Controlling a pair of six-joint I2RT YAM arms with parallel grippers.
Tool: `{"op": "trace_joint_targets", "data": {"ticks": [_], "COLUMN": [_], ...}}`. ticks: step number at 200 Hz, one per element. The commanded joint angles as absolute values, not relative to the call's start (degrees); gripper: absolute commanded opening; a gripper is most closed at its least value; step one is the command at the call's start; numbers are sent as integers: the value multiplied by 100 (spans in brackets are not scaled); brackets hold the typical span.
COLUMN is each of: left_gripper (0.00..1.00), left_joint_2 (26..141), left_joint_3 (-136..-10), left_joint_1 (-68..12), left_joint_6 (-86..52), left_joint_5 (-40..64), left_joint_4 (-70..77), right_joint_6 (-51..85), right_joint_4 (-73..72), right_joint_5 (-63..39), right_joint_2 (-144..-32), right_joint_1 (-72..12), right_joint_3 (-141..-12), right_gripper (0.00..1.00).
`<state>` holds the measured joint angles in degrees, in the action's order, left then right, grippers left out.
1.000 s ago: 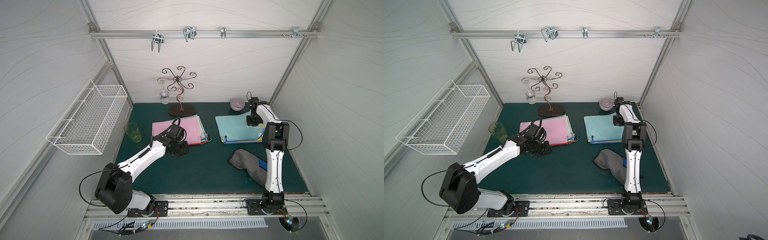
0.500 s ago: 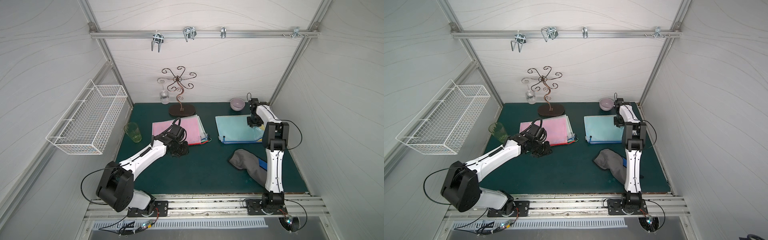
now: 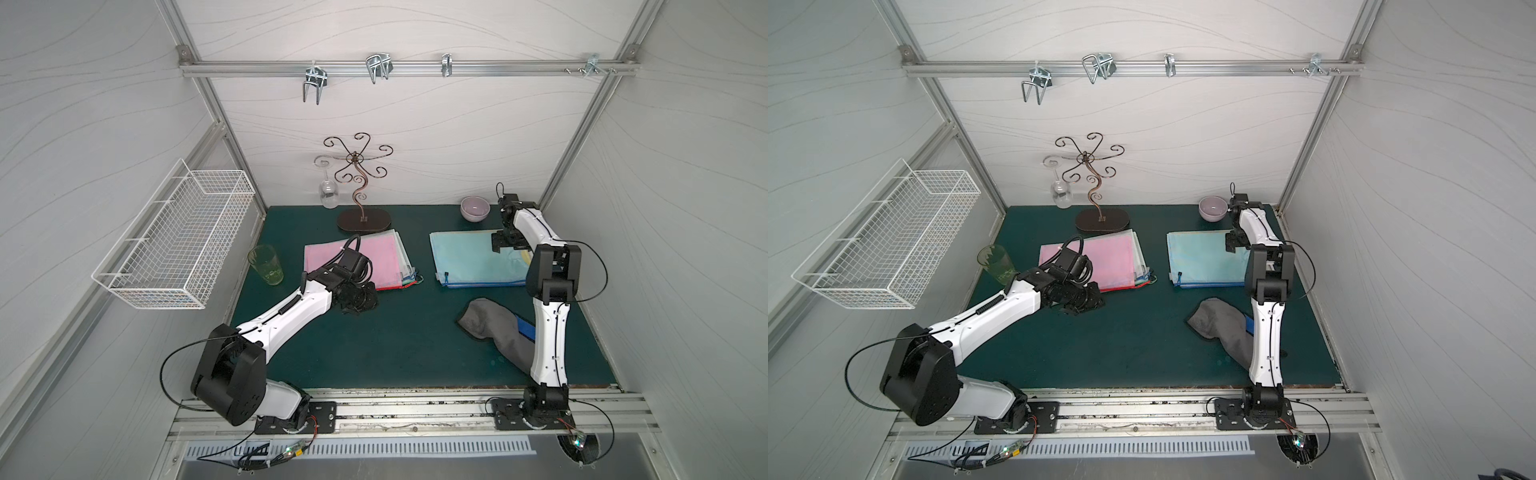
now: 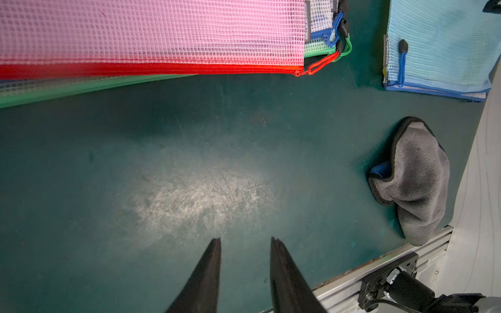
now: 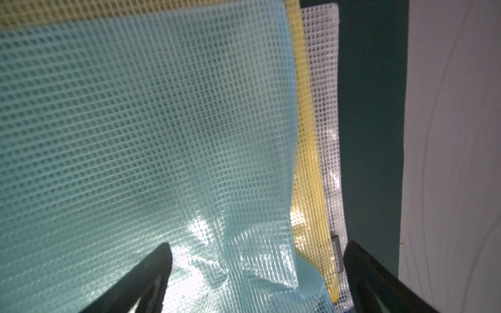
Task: Wipe the document bag
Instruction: Place the document bag, then pick up the document bag.
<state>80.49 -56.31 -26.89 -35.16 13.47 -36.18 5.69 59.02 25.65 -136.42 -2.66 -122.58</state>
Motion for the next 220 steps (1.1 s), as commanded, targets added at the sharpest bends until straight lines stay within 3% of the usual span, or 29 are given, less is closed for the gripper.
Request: {"op": "trace_joint_targets", "data": {"ticks": [1,27,58,124,179,220], "left_gripper": [37,45,59,57,58,60], "left_joint_2": [7788,7526,7420,7621,7856,8316], "left_joint_3": [-5516,-5180,-4817,-4468,-4277,-4204], "left_joint_1": [-2444,-1926,-1273,-209,527,591], "left_joint_6": [-3701,-4006,-4392,-5456,-5585,-5594], "left_joint_5": [1239,1222,1302,722,353,349], "left_joint_4": [-3441,-3261,-2875,-2246,-2204,-1643], "right_joint_6": [667,997,1028,1297,1298,1284], "right_joint_4": [6058,5992,5982,5708,5687,5651], "right_joint_5": [2408,1095,537,-567,-492,-580], "right_joint_2": [-13070,-12700,-12310,-10892,-10372,-10360], "right_joint_1": [-505,-919,-1880,-2954,-3006,-2987], "right_joint_3": [-12292,-11971,-11551,-9864,-9240,-9131], "right_gripper": [99,99,99,99,99,99]}}
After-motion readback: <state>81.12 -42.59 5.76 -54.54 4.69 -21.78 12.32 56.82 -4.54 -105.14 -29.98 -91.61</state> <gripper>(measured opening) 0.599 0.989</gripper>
